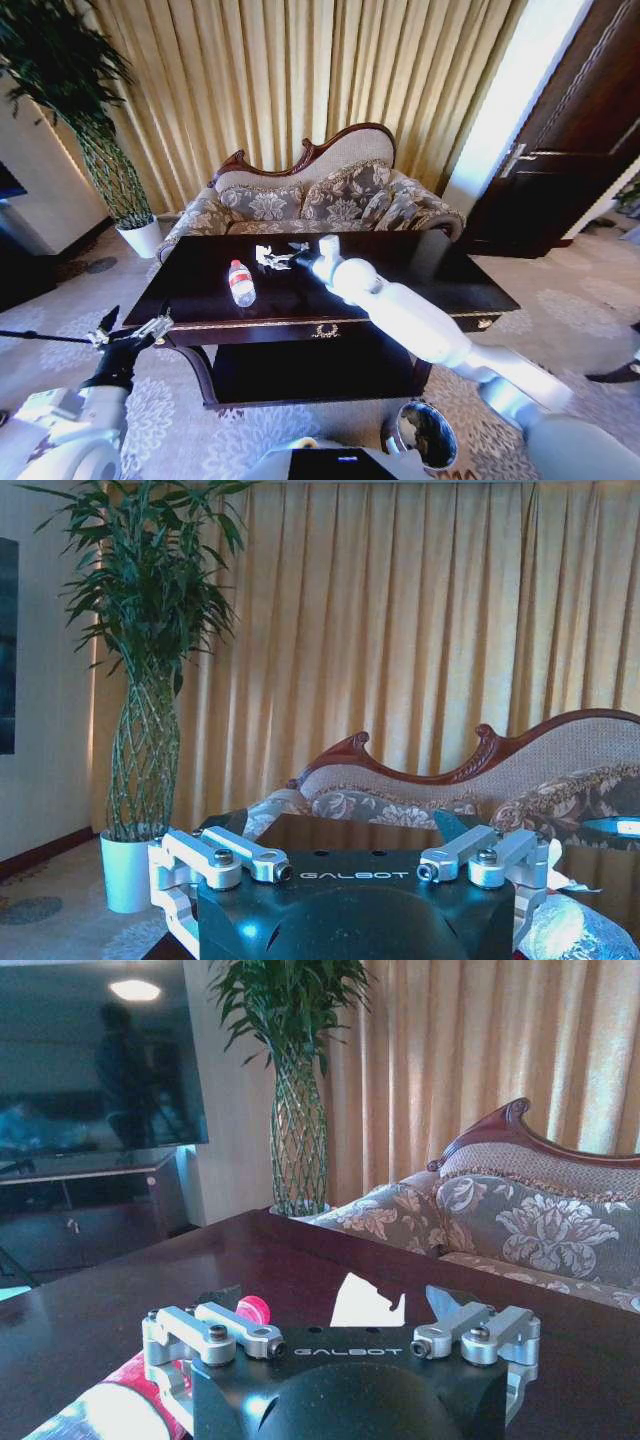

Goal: Move to the front of the table and place the trash on the table into the trash bin.

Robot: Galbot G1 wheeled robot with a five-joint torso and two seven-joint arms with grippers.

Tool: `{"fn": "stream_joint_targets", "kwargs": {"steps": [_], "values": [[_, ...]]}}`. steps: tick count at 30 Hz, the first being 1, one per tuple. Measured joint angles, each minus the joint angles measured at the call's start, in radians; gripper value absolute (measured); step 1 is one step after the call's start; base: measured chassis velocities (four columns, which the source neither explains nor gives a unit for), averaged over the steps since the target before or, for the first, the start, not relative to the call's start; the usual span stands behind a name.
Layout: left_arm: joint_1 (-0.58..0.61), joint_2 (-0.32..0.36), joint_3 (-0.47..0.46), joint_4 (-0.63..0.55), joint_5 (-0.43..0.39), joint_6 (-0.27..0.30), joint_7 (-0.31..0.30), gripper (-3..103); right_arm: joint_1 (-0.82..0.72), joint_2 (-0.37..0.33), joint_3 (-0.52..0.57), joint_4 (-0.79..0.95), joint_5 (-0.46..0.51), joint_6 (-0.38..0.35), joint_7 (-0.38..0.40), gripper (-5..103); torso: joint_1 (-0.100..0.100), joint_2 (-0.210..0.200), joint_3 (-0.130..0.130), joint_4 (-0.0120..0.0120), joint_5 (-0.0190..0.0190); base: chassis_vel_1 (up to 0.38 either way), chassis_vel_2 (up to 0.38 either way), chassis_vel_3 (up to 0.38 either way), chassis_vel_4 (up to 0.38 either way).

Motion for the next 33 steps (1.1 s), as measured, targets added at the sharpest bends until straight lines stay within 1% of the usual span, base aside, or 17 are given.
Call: {"fn": "stream_joint_targets", "kwargs": {"steps": [1,4,6,8,15,18,19,26,31,33], "values": [[0.0,0.0,0.0,0.0,0.0,0.0,0.0,100,0.0,0.0,0.0,0.0,0.0,0.0,0.0,100,0.0,0.0,0.0,0.0,0.0,0.0,0.0,0.0,0.0],[0.002,-0.001,-0.005,0.0,0.0,-0.007,0.0,100,0.022,0.048,-0.015,-0.056,-0.017,0.0,0.0,100,0.0,0.0,0.0,0.0002,0.0001,0.0,0.0,0.0,0.0],[0.0,-0.002,-0.004,0.0,0.0,-0.008,0.0,100,0.033,0.069,-0.022,-0.079,-0.023,0.0,0.0,100,0.0,0.0,0.0,0.0,0.0001,0.0,0.0,0.0,0.0],[-0.001,-0.003,-0.004,0.0,0.0,-0.008,0.0,100,0.037,0.075,-0.023,-0.087,-0.025,0.0,0.0,100,0.0,0.0,0.0,0.0001,0.0001,0.0,0.0,0.0,0.0],[-0.003,-0.007,0.0,0.001,0.001,-0.013,0.003,100,0.057,0.154,-0.037,-0.184,-0.056,0.002,0.002,100,0.0,0.0,0.0,0.0001,0.0001,0.0,0.0,0.0,0.0],[-0.003,-0.007,-0.003,0.001,0.001,-0.015,0.003,100,0.06,0.167,-0.04,-0.204,-0.062,0.003,0.002,100,0.0,0.0,0.0,0.0001,0.0001,0.0,0.0,0.0,0.0],[-0.001,-0.011,-0.006,0.001,0.001,-0.017,0.004,100,0.066,0.186,-0.045,-0.245,-0.077,0.006,0.002,100,0.0,0.0,0.0,0.0001,0.0002,0.0,0.0,0.0,0.0],[-0.005,-0.017,0.003,0.001,0.001,-0.018,0.005,100,0.068,0.201,-0.044,-0.31,-0.109,0.024,0.001,100,0.0,0.0,0.0,0.0,0.0002,0.0,0.0,0.0,0.0],[-0.006,-0.016,0.004,0.001,0.0,-0.018,0.005,100,0.064,0.196,-0.041,-0.316,-0.116,0.03,0.001,100,0.0,0.0,0.0,0.0,0.0003,0.0,0.0,0.0,0.0],[-0.006,-0.016,0.007,0.001,0.0,-0.018,0.005,100,0.061,0.193,-0.041,-0.326,-0.14,0.036,-0.004,100,0.0,0.0,0.0,0.0,0.0003,0.0,0.0,0.0,0.0]]}}
